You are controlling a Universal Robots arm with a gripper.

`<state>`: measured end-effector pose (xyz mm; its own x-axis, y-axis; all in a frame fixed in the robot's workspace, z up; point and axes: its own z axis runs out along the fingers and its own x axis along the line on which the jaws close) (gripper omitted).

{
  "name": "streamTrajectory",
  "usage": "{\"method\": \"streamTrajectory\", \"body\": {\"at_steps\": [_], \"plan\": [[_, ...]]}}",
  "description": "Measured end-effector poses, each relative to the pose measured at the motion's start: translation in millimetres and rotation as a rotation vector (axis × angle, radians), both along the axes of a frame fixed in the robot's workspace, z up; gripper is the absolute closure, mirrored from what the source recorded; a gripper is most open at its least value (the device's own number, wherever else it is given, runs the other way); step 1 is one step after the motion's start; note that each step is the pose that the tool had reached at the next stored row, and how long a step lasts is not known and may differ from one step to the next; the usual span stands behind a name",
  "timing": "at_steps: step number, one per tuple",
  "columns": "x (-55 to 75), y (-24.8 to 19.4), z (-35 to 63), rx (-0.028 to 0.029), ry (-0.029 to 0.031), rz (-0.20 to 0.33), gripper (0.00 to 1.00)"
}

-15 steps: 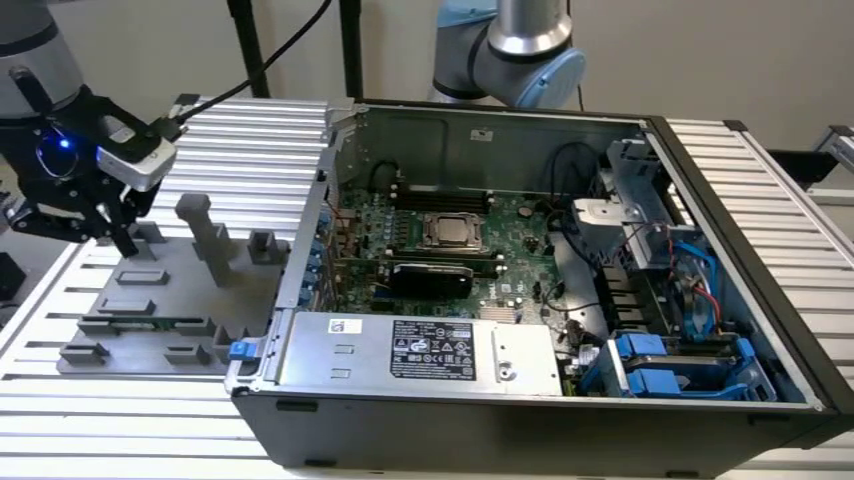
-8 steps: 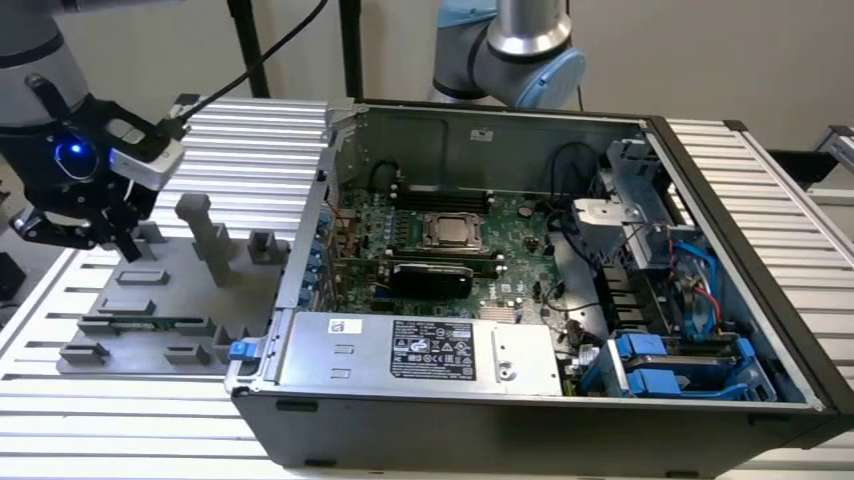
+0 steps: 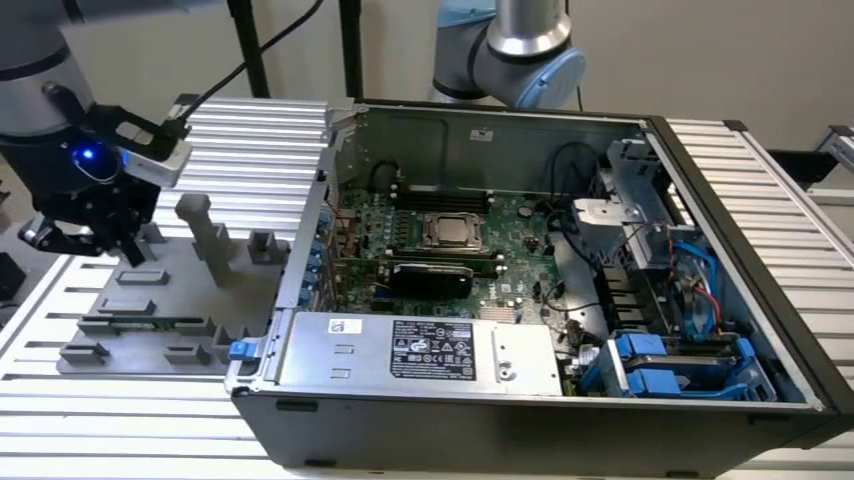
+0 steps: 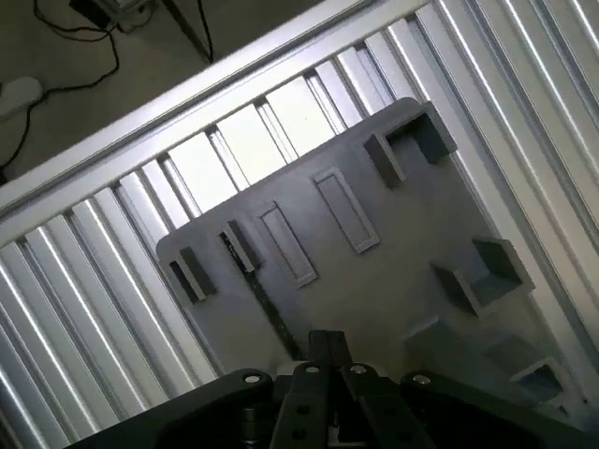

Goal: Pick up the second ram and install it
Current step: 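Pick up the second ram and move it above second insertion slot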

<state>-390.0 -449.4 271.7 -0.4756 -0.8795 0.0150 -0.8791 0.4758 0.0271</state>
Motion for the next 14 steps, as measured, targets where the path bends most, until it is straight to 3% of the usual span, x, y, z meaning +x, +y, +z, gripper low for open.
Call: {"method": "streamTrajectory", "body": {"at_steps": [14], "plan": [[0.0, 0.0, -12.3, 0.0000, 0.0000, 0.254, 1.00]]}}
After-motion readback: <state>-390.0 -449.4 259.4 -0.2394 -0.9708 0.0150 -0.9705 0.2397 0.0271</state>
